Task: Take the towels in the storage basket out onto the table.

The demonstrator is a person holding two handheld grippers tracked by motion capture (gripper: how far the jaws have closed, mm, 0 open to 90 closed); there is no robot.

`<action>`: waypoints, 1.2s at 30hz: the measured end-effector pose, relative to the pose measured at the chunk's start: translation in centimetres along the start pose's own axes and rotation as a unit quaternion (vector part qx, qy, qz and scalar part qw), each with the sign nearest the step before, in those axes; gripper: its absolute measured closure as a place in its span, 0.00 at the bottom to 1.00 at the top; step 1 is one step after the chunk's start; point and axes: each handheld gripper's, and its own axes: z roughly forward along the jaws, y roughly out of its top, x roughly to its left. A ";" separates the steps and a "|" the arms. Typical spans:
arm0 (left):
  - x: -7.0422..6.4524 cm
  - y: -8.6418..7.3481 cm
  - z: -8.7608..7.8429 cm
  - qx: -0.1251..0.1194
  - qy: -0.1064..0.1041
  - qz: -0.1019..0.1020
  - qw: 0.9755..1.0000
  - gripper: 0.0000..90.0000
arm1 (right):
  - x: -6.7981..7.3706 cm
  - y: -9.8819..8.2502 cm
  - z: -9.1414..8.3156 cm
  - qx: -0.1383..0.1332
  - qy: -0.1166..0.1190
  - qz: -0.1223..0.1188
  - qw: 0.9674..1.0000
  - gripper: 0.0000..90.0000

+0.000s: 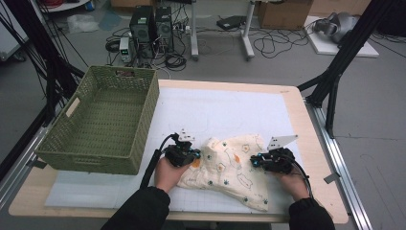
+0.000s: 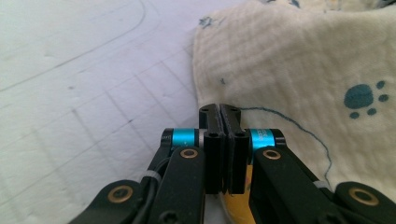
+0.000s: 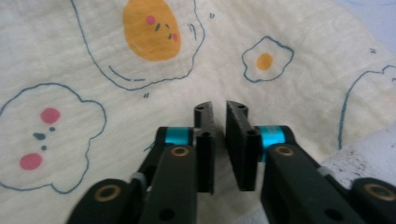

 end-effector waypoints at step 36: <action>1.1 1.6 -2.0 -0.057 -0.066 -0.041 0.995 0.70 | 2.0 -0.7 -0.6 0.004 0.032 -0.010 0.999 0.96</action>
